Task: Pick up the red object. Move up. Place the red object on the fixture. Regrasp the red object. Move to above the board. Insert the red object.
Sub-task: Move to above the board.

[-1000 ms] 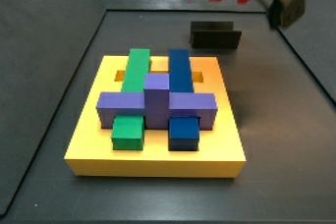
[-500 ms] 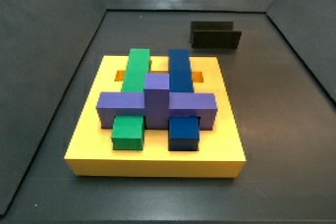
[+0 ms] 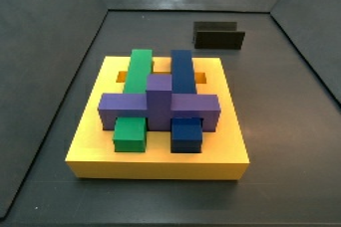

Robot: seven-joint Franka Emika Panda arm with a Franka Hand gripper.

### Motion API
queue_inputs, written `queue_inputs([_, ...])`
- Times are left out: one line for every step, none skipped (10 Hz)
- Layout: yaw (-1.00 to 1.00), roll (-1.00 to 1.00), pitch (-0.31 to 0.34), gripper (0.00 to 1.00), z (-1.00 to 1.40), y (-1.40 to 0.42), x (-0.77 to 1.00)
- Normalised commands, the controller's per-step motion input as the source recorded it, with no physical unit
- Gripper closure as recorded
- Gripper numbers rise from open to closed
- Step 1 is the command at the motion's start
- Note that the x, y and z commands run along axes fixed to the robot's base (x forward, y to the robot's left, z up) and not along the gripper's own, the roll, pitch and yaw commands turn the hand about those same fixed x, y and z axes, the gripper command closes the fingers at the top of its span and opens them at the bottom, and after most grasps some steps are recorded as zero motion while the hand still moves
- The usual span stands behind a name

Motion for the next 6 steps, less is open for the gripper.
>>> queue_inputs([0.05, -1.00, -0.038, 1.00, 0.23, -1.40, -1.07])
queue_inputs([0.05, -1.00, -0.047, 1.00, 0.08, -0.58, -0.48])
queue_inputs([0.05, -1.00, -0.049, 1.00, 0.01, -0.14, -0.16])
queue_inputs([0.04, -1.00, -0.048, 1.00, 0.01, -0.05, -0.09])
queue_inputs([0.03, -1.00, -0.065, 1.00, 0.03, -0.04, -0.09])
queue_inputs([0.03, -1.00, -0.095, 1.00, 0.00, 0.00, -0.08])
